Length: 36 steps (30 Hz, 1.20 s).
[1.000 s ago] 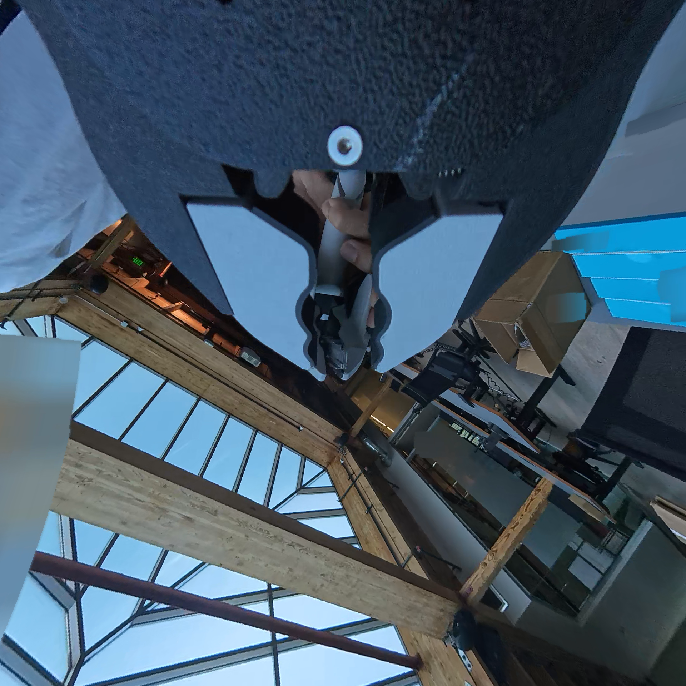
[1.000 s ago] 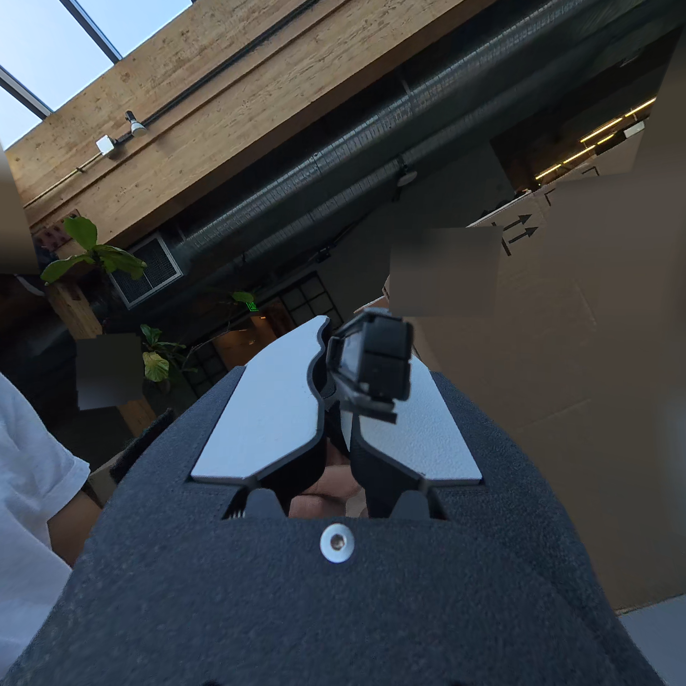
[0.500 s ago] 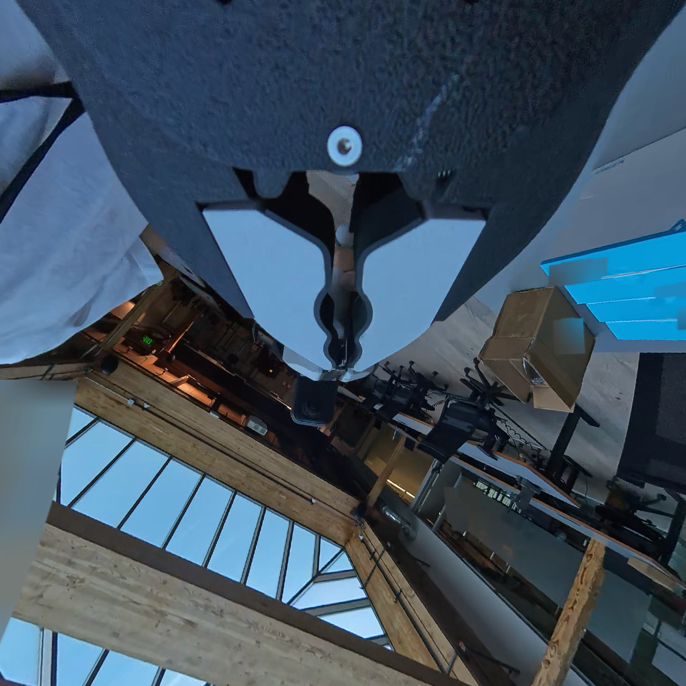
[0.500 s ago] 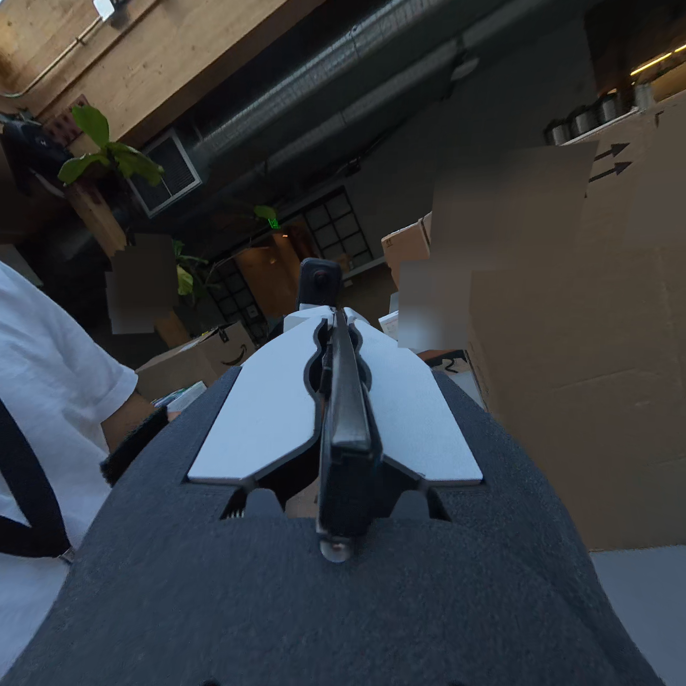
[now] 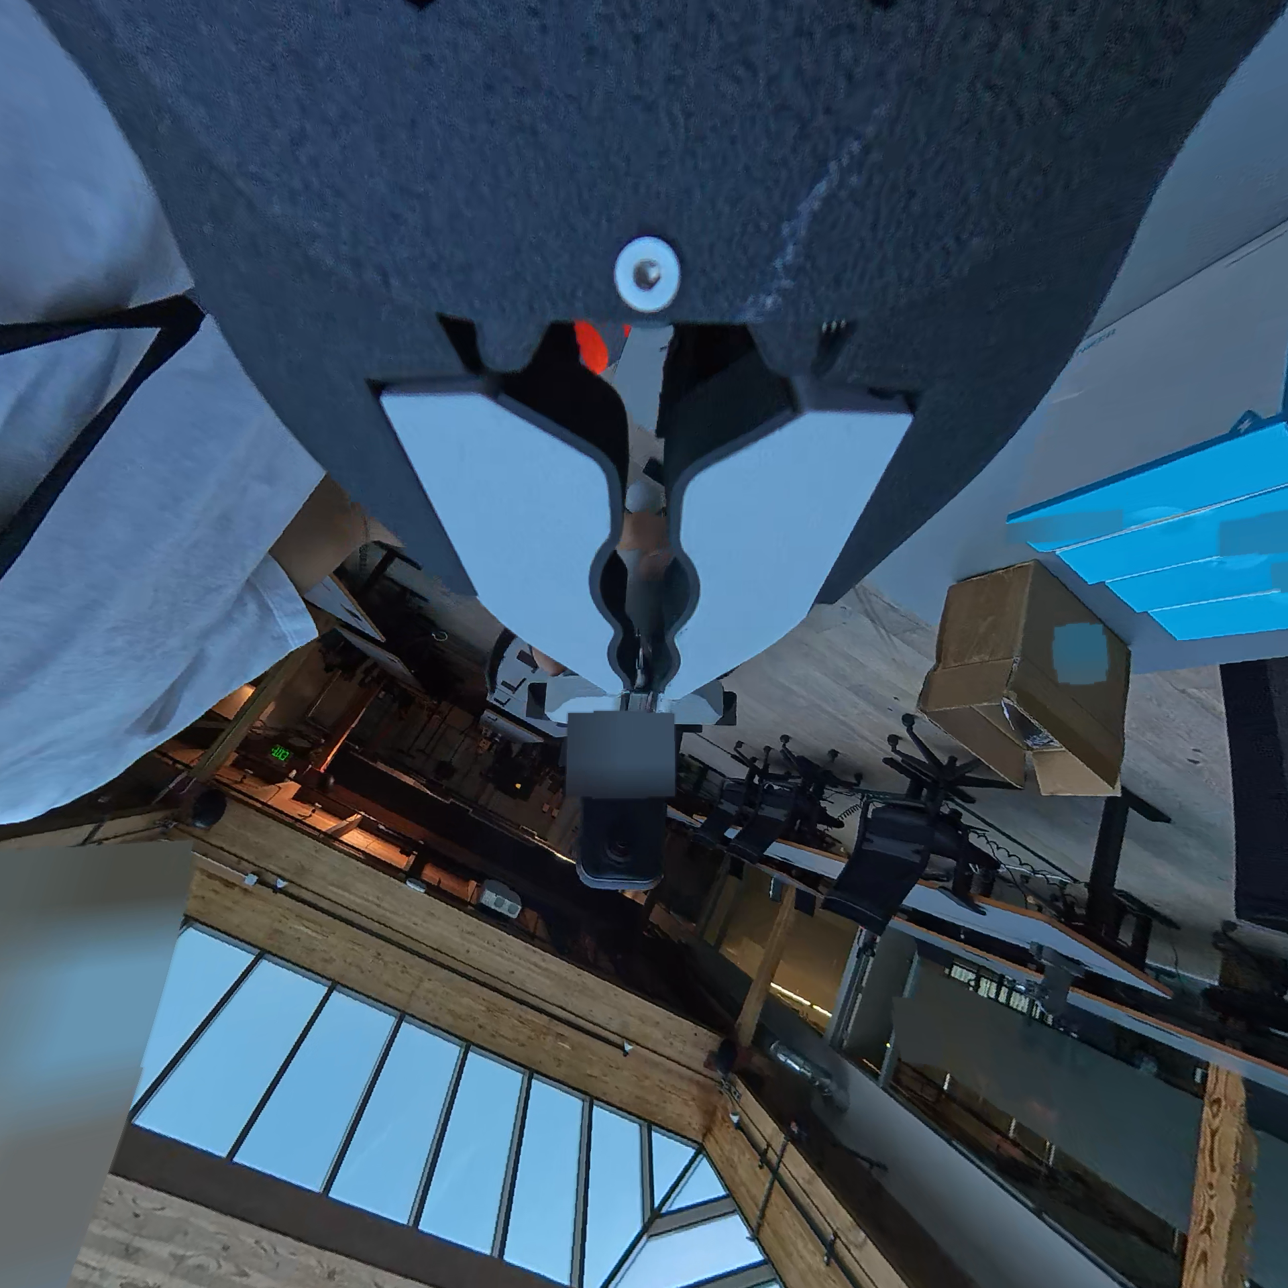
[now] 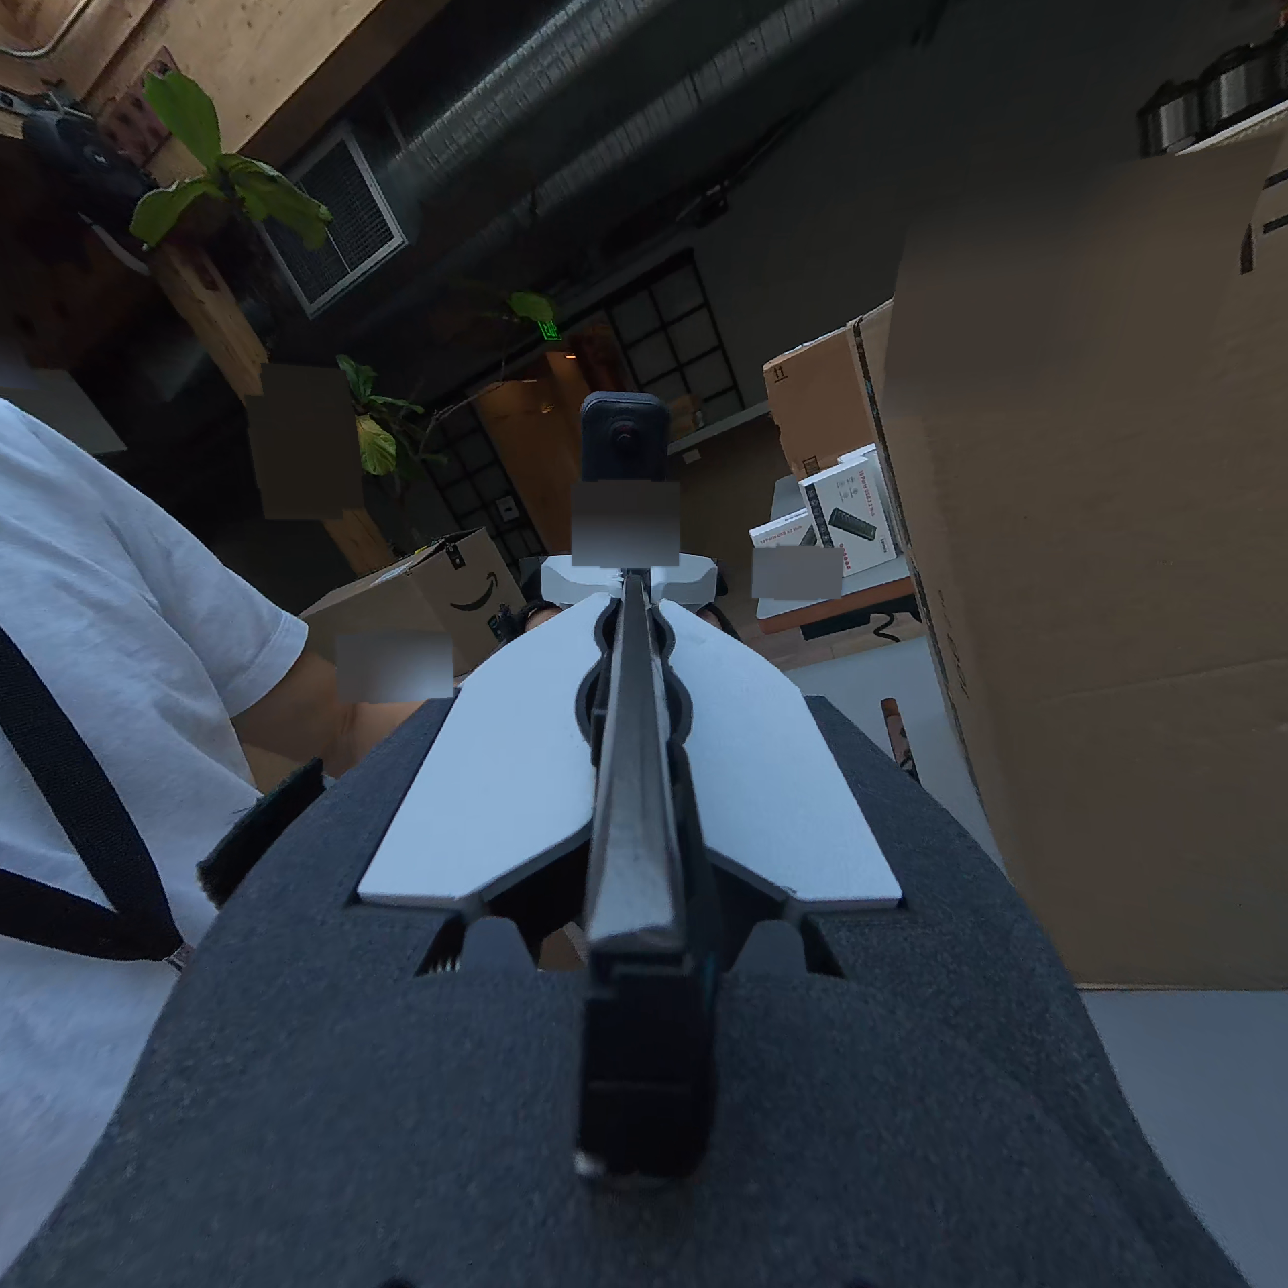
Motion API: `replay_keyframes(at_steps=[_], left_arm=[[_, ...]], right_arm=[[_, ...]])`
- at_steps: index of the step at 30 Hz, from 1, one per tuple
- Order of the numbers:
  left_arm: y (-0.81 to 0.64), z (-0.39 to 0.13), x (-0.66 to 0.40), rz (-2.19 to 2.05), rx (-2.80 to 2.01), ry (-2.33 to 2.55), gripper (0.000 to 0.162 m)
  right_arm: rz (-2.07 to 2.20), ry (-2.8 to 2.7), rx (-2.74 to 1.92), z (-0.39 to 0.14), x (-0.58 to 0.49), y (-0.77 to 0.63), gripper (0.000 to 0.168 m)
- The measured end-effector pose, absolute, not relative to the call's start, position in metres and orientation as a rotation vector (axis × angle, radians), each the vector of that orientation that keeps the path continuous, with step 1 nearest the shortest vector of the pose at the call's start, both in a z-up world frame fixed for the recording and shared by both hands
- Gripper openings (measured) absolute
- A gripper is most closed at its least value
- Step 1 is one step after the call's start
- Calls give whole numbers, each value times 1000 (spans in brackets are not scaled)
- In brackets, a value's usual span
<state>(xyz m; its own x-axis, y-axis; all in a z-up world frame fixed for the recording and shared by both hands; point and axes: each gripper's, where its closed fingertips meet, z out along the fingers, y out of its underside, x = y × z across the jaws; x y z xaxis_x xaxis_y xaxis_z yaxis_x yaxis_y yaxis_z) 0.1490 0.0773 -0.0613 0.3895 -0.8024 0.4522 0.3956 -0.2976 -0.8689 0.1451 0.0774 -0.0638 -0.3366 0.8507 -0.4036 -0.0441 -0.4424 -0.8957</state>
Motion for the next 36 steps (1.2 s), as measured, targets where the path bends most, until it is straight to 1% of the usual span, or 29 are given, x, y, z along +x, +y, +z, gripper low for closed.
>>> replay_keyframes(at_steps=[6, 7, 8, 9, 11, 12, 13, 15, 16, 19, 22, 23, 24, 27, 31, 36], left_arm=[[75, -62, 144, -1209, -1428, 385, 4], [76, -63, 140, -1191, -1432, 358, 11], [75, -64, 133, -1180, -1435, 319, 31], [73, -67, 123, -1163, -1452, 280, 43], [67, -78, 88, -1022, -1527, 247, 53], [64, -80, 60, -896, -1570, 242, 51], [58, -74, 27, -777, -1586, 250, 44], [48, -44, -49, -603, -1598, 271, 30], [45, -25, -88, -526, -1604, 309, 24], [50, 13, -187, -286, -1725, 520, 22], [68, 42, -247, -297, -1762, 681, 12], [75, 49, -258, -320, -1751, 736, 6], [80, 49, -266, -331, -1755, 824, 0], [104, 28, -286, -246, -1818, 1084, 0], [134, -2, -300, -179, -1860, 1321, 0], [146, -23, -311, -103, -1865, 1522, 0]], right_arm=[[1790, -1124, -1257, -65, 140, 75, 6], [1762, -1126, -1265, -67, 138, 76, 6], [1735, -1127, -1270, -68, 137, 77, 6], [1713, -1114, -1277, -69, 137, 80, 5], [1661, -1075, -1325, -76, 139, 90, 6], [1619, -1069, -1366, -83, 140, 97, 6], [1568, -1075, -1408, -89, 142, 104, 6], [1478, -1095, -1451, -81, 141, 119, 6], [1440, -1108, -1440, -65, 137, 125, 6], [1276, -1195, -1379, -5, 95, 135, 6], [1113, -1305, -1311, 47, 19, 134, 6], [1068, -1342, -1301, 59, -10, 132, 5], [1027, -1386, -1295, 68, -39, 129, 5], [923, -1513, -1304, 74, -124, 122, 6], [800, -1703, -1343, 45, -207, 118, 6], [649, -1815, -1401, 14, -244, 131, 6]])
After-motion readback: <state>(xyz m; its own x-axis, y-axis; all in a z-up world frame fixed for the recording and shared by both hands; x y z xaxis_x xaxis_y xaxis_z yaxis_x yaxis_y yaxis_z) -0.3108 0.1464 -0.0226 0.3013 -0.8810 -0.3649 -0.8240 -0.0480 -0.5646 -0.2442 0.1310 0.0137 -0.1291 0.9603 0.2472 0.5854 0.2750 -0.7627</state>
